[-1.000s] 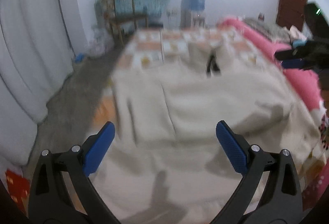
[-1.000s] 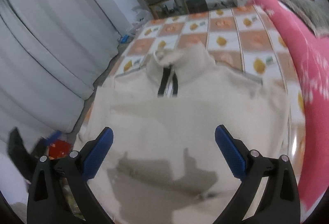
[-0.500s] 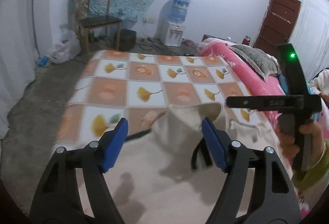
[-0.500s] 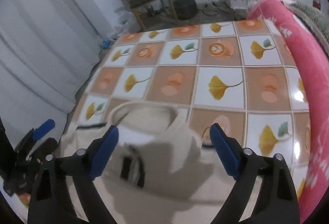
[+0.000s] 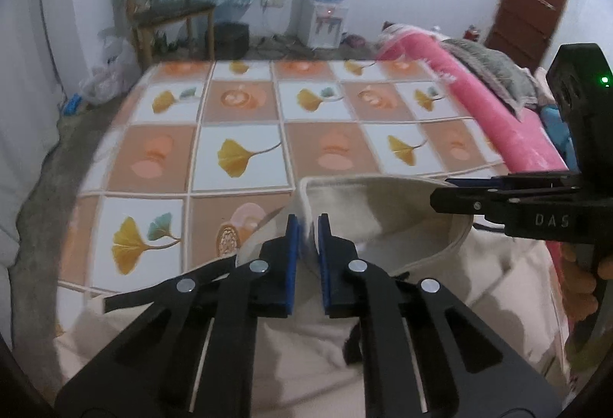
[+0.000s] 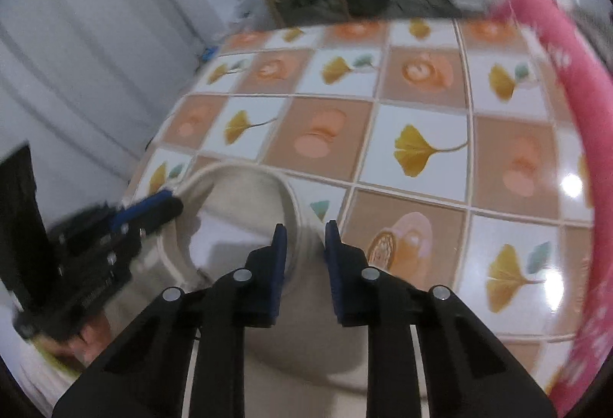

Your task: Fold large clothes

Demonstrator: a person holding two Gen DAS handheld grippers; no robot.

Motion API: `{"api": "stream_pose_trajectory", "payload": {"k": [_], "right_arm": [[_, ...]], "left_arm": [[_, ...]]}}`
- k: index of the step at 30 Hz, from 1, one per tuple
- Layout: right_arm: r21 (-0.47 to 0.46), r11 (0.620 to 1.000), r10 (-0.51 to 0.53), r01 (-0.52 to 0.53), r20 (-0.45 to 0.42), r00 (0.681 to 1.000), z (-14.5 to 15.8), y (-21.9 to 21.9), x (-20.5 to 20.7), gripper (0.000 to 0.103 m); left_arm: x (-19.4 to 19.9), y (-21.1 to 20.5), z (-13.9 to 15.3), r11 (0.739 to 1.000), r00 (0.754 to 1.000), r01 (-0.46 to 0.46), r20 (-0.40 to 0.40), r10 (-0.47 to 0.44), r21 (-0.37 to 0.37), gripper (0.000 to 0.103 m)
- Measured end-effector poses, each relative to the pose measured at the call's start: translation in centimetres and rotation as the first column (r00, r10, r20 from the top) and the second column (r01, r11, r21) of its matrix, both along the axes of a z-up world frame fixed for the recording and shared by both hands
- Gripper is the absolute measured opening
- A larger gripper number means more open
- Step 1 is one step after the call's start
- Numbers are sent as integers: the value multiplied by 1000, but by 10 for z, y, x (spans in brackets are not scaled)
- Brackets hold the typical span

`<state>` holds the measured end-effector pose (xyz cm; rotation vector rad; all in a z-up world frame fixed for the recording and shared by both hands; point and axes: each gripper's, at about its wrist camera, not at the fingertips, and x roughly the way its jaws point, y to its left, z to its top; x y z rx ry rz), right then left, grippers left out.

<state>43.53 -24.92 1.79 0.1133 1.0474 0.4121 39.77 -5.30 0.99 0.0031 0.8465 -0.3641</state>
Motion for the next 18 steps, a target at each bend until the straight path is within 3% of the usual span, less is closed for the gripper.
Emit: {"api": "stream_pose_trajectory", "payload": {"k": [5,9,14,18], "right_arm": [[-86,991,108,-98,113,988,25,6,-58,18],[-137,978,179,-160,141,974,22,6,-110,18],[-180,965,209,-191,84,974,-18,3,-150,20],[-205,960,191,-191,-18,981,-47,-5,-164,27]], "left_arm": [[-54,11,28,998,995,63,74,-64,22,9],[-102,19,27,991,990,111,84,-116,69,8],[-144,30,-7,982,989,145,-13,-144,120,9],[-153,45,-35,985,980,149,-146,-135,89,9]]}}
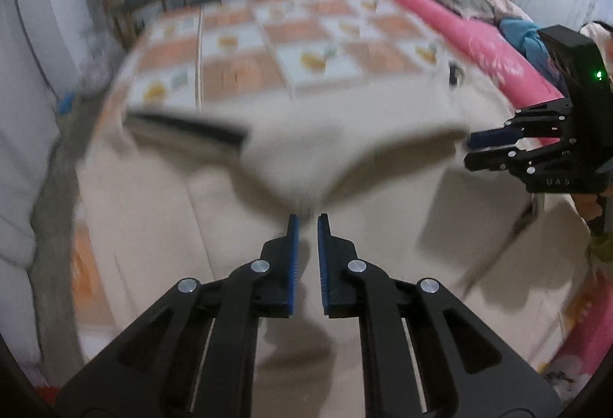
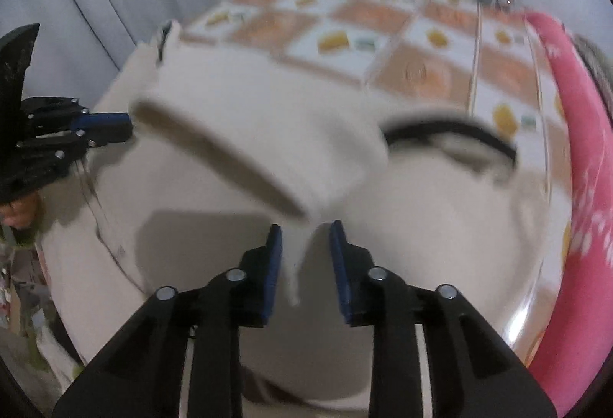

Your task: Fold large clothes

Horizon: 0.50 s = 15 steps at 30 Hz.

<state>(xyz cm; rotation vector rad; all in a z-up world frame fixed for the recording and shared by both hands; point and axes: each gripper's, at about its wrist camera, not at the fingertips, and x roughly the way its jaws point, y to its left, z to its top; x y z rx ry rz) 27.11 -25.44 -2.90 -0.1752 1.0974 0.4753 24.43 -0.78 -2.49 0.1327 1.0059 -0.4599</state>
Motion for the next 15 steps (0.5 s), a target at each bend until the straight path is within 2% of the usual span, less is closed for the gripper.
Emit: {"api": "stream_pose_trajectory", "payload": {"k": [1,3,6,9,11,13,15], "right_arm": [[8,1000,-5,4,7,1000,4,-5,-6,28],[20,999,-28,27,41,999,21,-16,-14,33],[99,994,-47,36,110,993,59,-27,-16,34],[158,986,-73,51,136,988,78,-18,0,34],[199,979,-75,48,128,989,79,1,21,34],[210,976,-84,58,114,990,71,22,40,34],[167,983,-95,77,103,990,55,41,53,34]], "left_arm": [[-3,6,1,1000,1000,-1,-8,1,-13,9],[-11,19,11,998,999,0,35,2,-65,9],[-15,37,43,983,990,3,142,23,-183,9],[2,27,63,977,979,-17,195,60,-214,9],[20,9,61,980,981,-31,183,67,-195,9],[41,-14,47,989,983,-59,163,80,-133,9],[57,-32,26,995,987,-74,137,82,-64,9]]}}
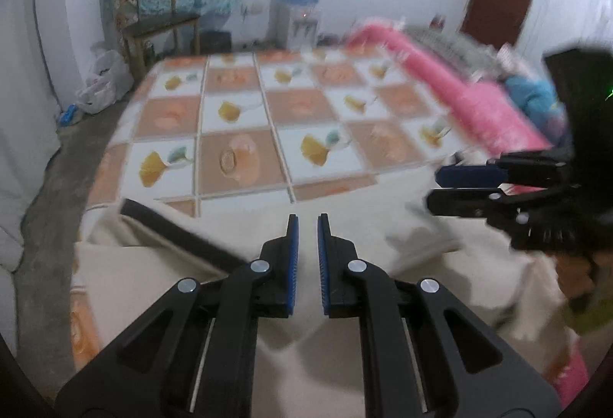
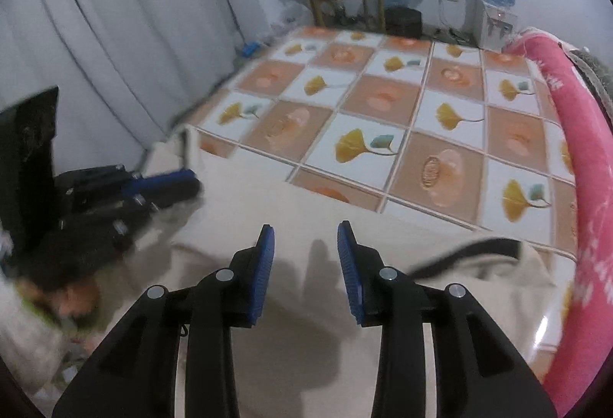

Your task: Fold large clothes

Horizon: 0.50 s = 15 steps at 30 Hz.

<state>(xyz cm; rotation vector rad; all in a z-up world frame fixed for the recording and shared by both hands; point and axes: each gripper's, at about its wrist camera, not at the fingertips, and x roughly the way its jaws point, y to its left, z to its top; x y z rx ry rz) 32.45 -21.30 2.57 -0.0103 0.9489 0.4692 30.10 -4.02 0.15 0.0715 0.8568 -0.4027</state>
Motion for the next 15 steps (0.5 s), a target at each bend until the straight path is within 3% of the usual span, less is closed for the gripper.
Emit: {"api": "stream_pose_trajectory", "payload": {"k": [3,7,12,15], "right_arm": [[-61,998,-24,19,-77,997,-43,15,13,34],[-86,996,-18,14,-46,999,-49,10,1,34],[-85,996,-40,39,-8,999,-29,-2,-26,34],[-176,982,-64,61,-8,998,-45,-1,-28,34]], "left_arm": [[11,-11,-38,988,998,-27,-52,35,151,13],[-5,-4,-43,983,1000,-1,5,0,185,14],[-24,1,-24,989,999,44,17,-47,141,16],[-26,-10,-47,972,999,44,-32,-37,232,18]]}}
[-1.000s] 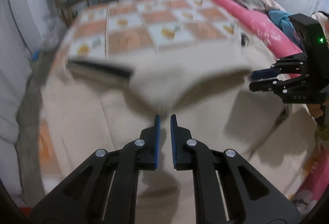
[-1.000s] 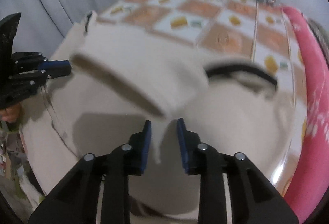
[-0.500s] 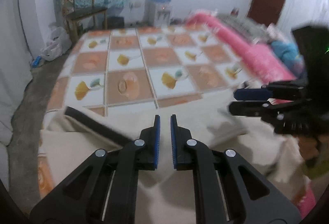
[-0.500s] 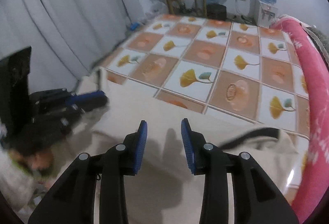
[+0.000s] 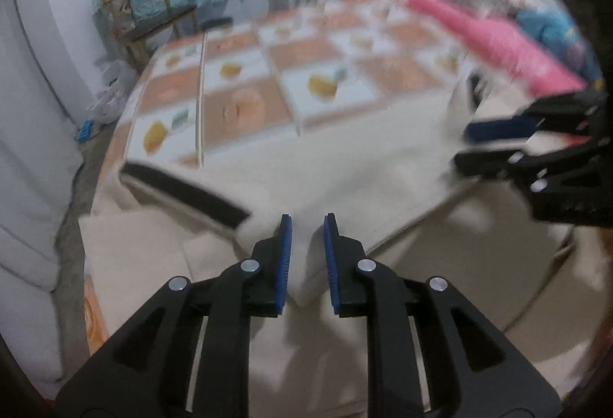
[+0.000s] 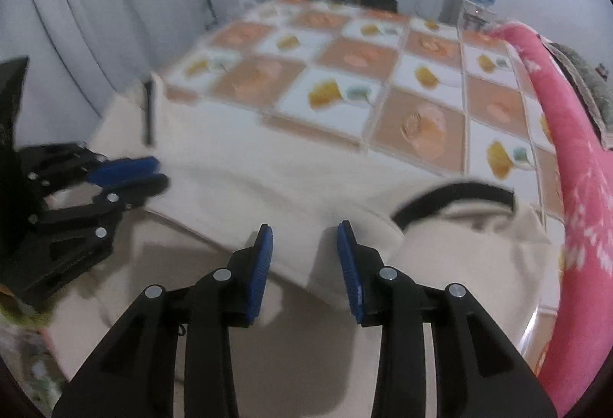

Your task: Fold large clothes

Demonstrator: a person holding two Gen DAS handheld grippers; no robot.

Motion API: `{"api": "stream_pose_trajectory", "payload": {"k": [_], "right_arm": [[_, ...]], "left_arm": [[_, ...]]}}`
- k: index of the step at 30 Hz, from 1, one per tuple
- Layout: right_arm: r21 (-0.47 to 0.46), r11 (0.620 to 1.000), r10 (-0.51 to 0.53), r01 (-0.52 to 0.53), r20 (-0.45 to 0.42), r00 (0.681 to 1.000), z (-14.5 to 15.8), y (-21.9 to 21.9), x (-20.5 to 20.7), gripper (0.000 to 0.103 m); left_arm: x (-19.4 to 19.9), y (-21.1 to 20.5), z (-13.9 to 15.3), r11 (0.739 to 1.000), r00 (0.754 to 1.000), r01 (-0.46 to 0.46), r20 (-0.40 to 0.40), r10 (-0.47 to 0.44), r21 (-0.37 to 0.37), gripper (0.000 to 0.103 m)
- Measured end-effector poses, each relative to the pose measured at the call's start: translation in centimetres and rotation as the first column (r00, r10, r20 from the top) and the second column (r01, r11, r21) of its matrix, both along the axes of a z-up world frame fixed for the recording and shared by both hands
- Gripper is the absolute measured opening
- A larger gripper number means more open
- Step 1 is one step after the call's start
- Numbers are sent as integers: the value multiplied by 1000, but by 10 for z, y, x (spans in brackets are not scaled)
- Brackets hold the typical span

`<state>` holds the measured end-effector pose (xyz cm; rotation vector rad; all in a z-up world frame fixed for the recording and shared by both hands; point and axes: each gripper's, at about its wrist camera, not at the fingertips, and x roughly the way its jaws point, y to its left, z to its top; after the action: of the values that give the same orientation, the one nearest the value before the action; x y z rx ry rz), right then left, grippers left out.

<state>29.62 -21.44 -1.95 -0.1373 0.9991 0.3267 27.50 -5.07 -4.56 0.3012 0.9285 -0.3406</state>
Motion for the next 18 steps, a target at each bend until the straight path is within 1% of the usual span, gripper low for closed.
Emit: {"api": "stream_pose_trajectory", "payload": {"k": [1,2,3,4,5,6,7,9,10,11,12,13,14,15,17,18], "right_arm": [[-38,999,-3,3,-17,1000,-13,2,2,34],[-38,999,1,0,30,1000,-15,3,0,34],[-52,999,-3,4,30,1000,-16,5,0,34],[-44,999,-28,29,13,1000,-15,4,-1,34],[-32,998,-47,47,4,999,-12,3,-2,34],[-12,998,-59,59,2,998,-8,2,-6,34],[10,998,-64,64,16,998,0,-1,-17,34],[35,997,-68,66,46,997,14,-3,-39,37],[51,997,-67,63,61,996,20,-5,-51,41],[73,996,-60,55,75,995,25,-7,-65,47],[91,995,-57,49,86,995,29,-8,-76,52],[112,993,-47,36,98,994,31,-9,-95,61],[125,992,-30,18,102,994,32,-8,-112,66],[130,991,-17,4,103,995,31,-7,-122,67],[130,991,11,-24,101,995,21,-2,-150,75],[128,991,21,-34,99,995,17,-1,-159,75]], "left_arm": [[-5,-3,-1,1000,999,3,45,-3,16,18],[-9,-8,-1,999,997,10,72,-14,53,18],[-11,-9,1,998,997,10,72,-15,66,18],[-12,-9,6,998,998,1,56,-5,65,18],[-13,-6,12,999,999,-8,41,6,48,18],[-20,0,24,1000,999,-20,36,20,13,19],[-25,6,32,1000,999,-28,39,28,-5,20],[-42,24,51,998,998,-42,52,45,-53,32],[-55,36,60,996,997,-47,63,52,-78,35],[-72,51,72,993,994,-57,84,67,-108,39],[-83,62,77,990,992,-67,97,80,-128,42],[-97,74,81,985,989,-80,110,97,-151,43],[-117,93,87,977,984,-100,126,125,-187,44],[-128,106,86,971,981,-111,132,141,-210,45],[-151,129,83,959,975,-139,133,176,-249,46],[-167,142,77,951,972,-160,126,198,-265,46]]}}
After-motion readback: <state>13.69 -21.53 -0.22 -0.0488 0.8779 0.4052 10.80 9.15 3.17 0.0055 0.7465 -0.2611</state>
